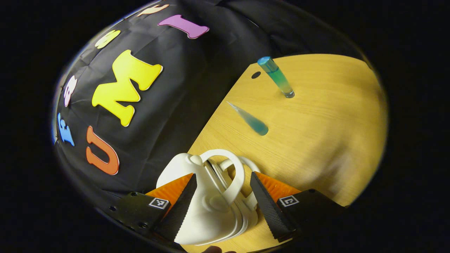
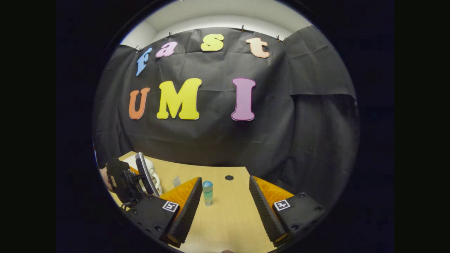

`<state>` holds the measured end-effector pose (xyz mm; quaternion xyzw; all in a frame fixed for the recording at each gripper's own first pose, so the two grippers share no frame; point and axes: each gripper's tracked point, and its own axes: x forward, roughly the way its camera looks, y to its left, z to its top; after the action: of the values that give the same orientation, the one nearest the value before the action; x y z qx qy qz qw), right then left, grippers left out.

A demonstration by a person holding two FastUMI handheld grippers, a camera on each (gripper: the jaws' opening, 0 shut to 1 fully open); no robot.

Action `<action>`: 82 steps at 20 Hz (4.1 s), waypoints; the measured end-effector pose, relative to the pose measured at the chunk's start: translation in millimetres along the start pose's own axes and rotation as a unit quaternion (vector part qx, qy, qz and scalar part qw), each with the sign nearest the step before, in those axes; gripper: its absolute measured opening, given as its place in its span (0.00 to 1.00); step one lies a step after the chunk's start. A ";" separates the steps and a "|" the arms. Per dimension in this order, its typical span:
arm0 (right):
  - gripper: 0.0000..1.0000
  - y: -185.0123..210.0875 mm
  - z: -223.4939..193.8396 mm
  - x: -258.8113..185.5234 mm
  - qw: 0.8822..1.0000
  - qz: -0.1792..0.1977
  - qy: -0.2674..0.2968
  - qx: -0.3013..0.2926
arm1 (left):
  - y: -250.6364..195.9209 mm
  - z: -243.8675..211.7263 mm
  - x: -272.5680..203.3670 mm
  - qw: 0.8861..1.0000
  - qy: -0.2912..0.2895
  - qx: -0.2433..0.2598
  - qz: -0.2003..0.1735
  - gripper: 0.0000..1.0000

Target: First open the suitcase, pack the skin care products into it, and then close the suitcase.

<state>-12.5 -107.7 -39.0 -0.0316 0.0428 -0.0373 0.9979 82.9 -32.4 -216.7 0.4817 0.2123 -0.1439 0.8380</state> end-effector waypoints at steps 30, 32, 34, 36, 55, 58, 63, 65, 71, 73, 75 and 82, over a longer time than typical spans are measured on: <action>0.79 27.3 24.1 -16.2 1.000 -0.005 -0.023 -0.003 | 123.8 -0.8 -35.0 0.986 -0.019 -0.160 0.041 0.03; 0.79 49.5 32.8 -14.1 1.000 0.017 -0.023 -0.009 | 181.1 -28.9 -54.1 0.972 -0.030 -0.220 0.080 0.03; 0.79 71.8 48.4 -13.7 0.999 0.038 -0.033 -0.017 | 226.8 -60.1 -61.6 0.948 -0.056 -0.296 0.100 0.02; 0.79 90.5 60.5 -12.2 0.997 0.056 -0.040 -0.028 | 258.1 -100.7 -67.5 0.920 -0.069 -0.367 0.122 0.03; 0.79 177.0 18.3 -4.8 0.992 0.057 0.054 -0.101 | 209.6 -431.3 64.9 0.745 0.018 -0.664 0.055 0.05; 0.77 185.2 18.4 -1.3 0.992 0.059 0.057 -0.099 | 207.5 -441.8 68.3 0.743 0.037 -0.665 0.068 0.01; 0.79 198.4 10.7 4.3 0.992 0.077 0.064 -0.079 | 215.0 -447.2 43.9 0.759 0.058 -0.643 0.086 0.54; 0.80 199.1 12.5 3.9 0.992 0.084 0.059 -0.068 | 222.0 -432.3 26.4 0.758 0.049 -0.643 0.098 0.72; 0.79 170.1 1.8 1.5 0.996 0.079 0.041 -0.025 | 224.5 -311.5 -54.8 0.754 -0.026 -0.642 0.135 0.95; 0.80 157.0 0.6 -1.5 0.996 0.077 0.036 -0.008 | 217.7 -261.4 -80.3 0.773 -0.049 -0.614 0.149 0.95; 0.79 144.2 2.5 -3.6 0.997 0.073 0.030 -0.002 | 207.5 -213.9 -103.7 0.792 -0.067 -0.586 0.156 0.96; 0.77 104.7 3.0 -7.4 0.997 0.073 0.023 -0.001 | 154.2 -68.5 -142.1 0.821 -0.139 -0.536 0.135 0.97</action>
<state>-12.1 -2.8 -42.3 -0.0290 0.0677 0.0349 0.9967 13.3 108.6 -61.9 -0.0453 0.0700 0.0414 0.9957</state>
